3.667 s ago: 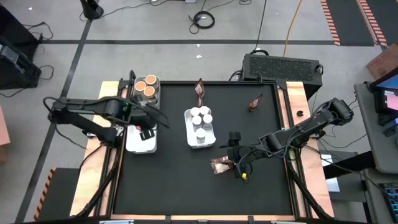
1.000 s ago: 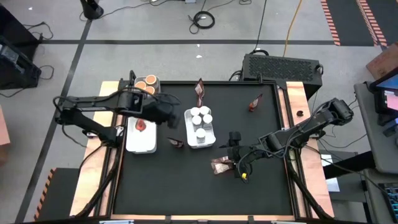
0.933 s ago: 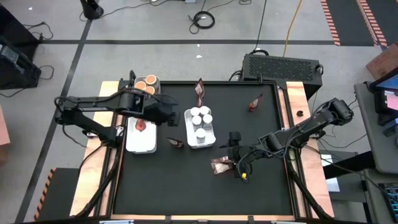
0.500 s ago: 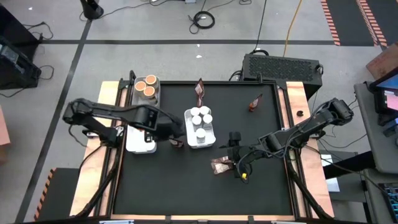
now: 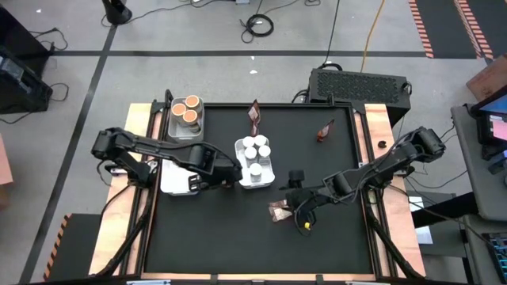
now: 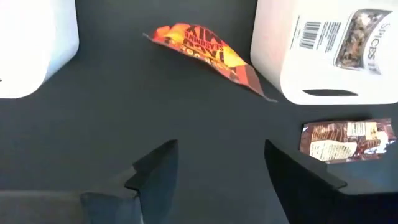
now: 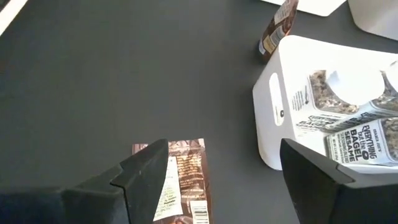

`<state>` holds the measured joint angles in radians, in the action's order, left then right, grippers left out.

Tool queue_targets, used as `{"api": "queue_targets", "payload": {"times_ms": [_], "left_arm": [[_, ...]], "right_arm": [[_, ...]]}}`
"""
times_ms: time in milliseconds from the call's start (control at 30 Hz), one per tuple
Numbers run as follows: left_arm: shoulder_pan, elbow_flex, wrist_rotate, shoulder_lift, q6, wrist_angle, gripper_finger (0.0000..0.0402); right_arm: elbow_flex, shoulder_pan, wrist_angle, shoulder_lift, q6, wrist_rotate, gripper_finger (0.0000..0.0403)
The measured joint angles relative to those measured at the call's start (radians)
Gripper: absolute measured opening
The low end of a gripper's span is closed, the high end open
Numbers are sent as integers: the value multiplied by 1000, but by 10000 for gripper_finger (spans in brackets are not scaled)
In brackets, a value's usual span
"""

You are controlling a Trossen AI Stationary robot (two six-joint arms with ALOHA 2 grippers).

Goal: Sort spices by type
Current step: Put the orange seasoning pack into the left white bin

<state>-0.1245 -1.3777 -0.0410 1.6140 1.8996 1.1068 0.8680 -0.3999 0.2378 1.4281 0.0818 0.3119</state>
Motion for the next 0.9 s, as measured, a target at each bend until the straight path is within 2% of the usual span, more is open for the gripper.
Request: {"api": "queue_targets", "payload": {"times_ms": [400, 667, 900], "left_arm": [[48, 0, -12, 1, -26, -8, 242], [58, 0, -36, 2, 55, -6, 242], [79, 0, -23, 63, 51, -11, 242]], "right_arm": [[0, 7, 0, 0, 0, 0, 265], [0, 7, 0, 0, 2, 0, 265], [0, 7, 0, 0, 3, 0, 265]]}}
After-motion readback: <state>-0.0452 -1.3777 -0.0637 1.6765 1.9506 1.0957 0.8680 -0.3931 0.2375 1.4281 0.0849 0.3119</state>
